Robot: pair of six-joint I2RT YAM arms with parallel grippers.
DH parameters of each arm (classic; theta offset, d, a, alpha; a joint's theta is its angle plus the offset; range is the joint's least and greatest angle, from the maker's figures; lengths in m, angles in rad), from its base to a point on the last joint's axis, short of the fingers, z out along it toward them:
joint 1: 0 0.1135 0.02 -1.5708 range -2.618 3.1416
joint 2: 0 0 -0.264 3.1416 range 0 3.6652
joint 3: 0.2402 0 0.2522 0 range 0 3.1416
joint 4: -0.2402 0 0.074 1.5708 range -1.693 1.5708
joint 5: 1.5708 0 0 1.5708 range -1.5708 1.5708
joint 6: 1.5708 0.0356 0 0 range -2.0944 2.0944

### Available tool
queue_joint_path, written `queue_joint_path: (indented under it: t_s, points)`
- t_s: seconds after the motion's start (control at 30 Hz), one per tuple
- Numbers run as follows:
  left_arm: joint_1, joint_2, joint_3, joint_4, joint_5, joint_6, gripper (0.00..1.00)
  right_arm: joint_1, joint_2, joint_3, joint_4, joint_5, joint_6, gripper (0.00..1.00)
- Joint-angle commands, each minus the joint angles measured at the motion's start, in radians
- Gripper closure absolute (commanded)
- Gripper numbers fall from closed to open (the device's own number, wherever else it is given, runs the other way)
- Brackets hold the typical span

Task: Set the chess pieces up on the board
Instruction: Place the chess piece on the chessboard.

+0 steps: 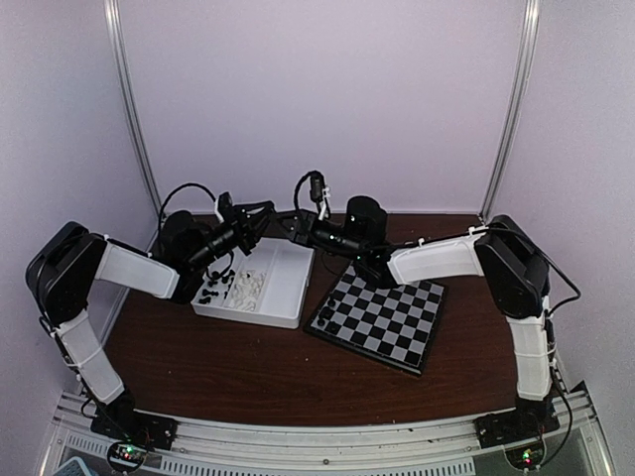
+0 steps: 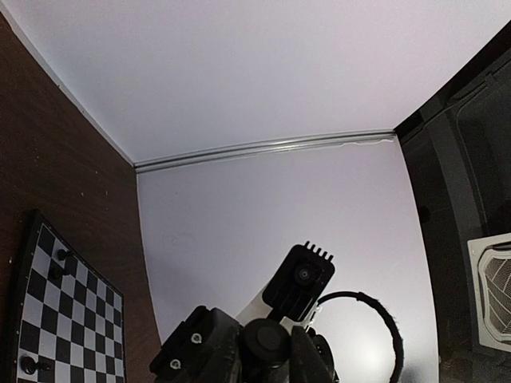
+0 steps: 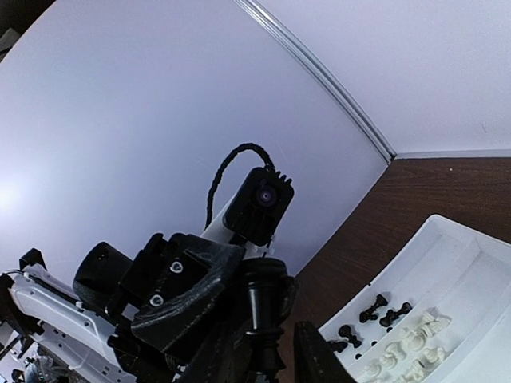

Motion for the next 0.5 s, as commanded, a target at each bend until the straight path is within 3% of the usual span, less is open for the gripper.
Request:
queue_joint_path:
  t_s: [0.0, 0.13, 0.23, 0.37, 0.47]
  points:
    - [-0.009, 0.019, -0.017, 0.081, -0.015, -0.008, 0.82, -0.008, 0.019, 0.015, 0.061, -0.019, 0.046, 0.8]
    - [-0.009, 0.02, -0.028, 0.088, -0.025, -0.007, 0.82, -0.009, 0.011, 0.003, 0.075, -0.015, 0.048, 0.82]
    - [-0.01, 0.023, -0.032, 0.098, -0.03, -0.007, 0.82, -0.009, 0.007, -0.007, 0.091, -0.01, 0.055, 0.73]
    - [-0.009, 0.025, -0.04, 0.12, -0.042, -0.012, 0.82, -0.009, 0.003, -0.019, 0.103, 0.002, 0.062, 0.69]
    - [-0.01, 0.027, -0.046, 0.133, -0.051, -0.018, 0.82, -0.012, 0.007, -0.015, 0.102, 0.002, 0.069, 0.8]
